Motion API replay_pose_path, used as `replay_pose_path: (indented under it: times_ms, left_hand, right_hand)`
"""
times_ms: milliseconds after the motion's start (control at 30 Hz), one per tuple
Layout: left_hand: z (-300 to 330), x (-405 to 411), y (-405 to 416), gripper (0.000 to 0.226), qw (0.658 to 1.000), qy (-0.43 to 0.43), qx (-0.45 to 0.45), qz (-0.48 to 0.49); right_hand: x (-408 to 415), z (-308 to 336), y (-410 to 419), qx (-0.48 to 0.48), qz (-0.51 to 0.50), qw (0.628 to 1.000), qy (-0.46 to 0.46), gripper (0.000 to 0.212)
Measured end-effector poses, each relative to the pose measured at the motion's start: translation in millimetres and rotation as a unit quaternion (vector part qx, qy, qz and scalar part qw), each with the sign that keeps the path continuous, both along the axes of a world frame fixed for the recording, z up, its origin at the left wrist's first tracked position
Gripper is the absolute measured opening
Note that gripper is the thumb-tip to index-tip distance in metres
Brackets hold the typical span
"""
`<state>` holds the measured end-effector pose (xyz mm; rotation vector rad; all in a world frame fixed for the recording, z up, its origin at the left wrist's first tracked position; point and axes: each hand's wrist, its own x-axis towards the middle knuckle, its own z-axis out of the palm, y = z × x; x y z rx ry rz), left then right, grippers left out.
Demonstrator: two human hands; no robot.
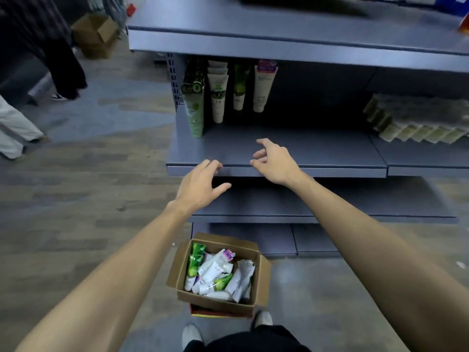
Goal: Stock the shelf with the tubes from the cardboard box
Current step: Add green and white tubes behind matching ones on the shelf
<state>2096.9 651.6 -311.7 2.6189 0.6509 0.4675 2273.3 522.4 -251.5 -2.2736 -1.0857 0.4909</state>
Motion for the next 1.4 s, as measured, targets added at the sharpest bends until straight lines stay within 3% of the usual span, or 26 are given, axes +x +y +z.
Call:
replay_pose_path:
  times_ms: [300, 533, 933, 1400]
  left_hand:
    - [-78, 4, -54, 0.045, 0.992, 0.087, -0.067, 0.058]
    - [-146, 1, -75, 0.044, 0.972, 0.158, -0.151, 0.086]
    - [-329, -52, -94, 0.036, 0.906, 0.260, -0.299, 0.150]
    - [-432, -53, -62, 0.042, 0.897, 0.318, -0.277, 0.131]
  right_hand:
    - [9, -95, -30, -0.017, 0.089, 0.992, 0.089, 0.029]
    - [9, -187, -40, -0.090, 0.083, 0.982, 0.141, 0.031]
    - [-25, -365, -60, -0.205, 0.050, 0.963, 0.171, 0.030]
    - [-46, -463, -81, -0.301, 0.076, 0.940, 0.144, 0.039]
